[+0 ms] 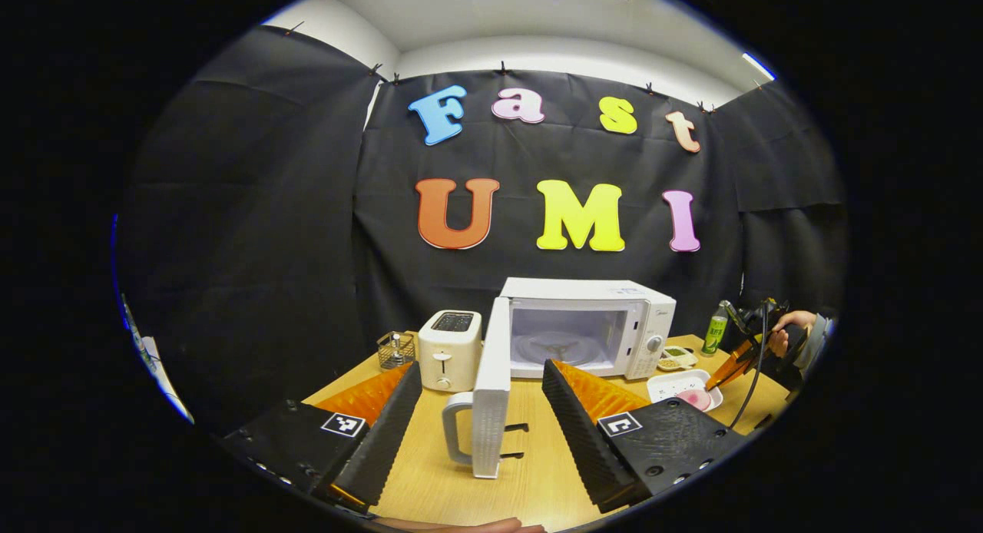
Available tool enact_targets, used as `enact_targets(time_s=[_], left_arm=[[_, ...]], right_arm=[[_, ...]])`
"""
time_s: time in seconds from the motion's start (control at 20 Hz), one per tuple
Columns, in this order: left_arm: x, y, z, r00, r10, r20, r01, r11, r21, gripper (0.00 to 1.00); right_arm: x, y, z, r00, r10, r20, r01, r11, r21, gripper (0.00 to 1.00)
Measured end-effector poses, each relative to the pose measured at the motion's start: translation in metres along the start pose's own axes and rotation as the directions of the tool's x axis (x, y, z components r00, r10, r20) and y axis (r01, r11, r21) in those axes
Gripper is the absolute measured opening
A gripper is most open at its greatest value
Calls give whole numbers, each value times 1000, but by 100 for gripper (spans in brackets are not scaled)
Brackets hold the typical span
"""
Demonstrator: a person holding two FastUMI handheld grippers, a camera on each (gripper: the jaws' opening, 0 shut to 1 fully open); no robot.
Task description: Open the microwave oven with the left hand, put the food in, and close the microwave oven.
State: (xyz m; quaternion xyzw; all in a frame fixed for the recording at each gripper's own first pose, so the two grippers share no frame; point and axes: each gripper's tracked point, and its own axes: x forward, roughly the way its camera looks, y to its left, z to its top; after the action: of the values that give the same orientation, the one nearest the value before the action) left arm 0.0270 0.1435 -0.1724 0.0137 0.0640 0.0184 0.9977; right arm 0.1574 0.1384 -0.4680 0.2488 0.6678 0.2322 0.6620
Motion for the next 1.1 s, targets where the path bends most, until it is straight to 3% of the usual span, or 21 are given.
enact_targets(time_s=[0.3,0.4,0.5,0.75,0.95,1.0,1.1], left_arm=[[-16,5,9,999,-26,36,25,999,30,94],[-22,3,16,998,-32,55,29,998,58,94],[-25,-1,22,997,-36,75,31,997,73,94],[-18,-7,20,996,-47,73,42,996,74,94],[-13,-8,16,997,-55,52,53,998,36,95],[-12,-8,18,997,-57,59,55,998,34,95],[-14,-11,23,994,-69,85,67,997,30,94]], right_arm=[[25,38,-11,1000,25,3,-25,996,87,0],[34,57,-17,997,71,18,-72,989,127,4],[41,75,-24,994,105,23,-107,981,162,0],[58,98,-26,989,133,61,-142,975,170,4],[74,117,-1,969,148,199,-194,952,238,4],[79,119,9,958,145,248,-211,941,265,0],[87,121,31,929,136,345,-253,912,323,4]])
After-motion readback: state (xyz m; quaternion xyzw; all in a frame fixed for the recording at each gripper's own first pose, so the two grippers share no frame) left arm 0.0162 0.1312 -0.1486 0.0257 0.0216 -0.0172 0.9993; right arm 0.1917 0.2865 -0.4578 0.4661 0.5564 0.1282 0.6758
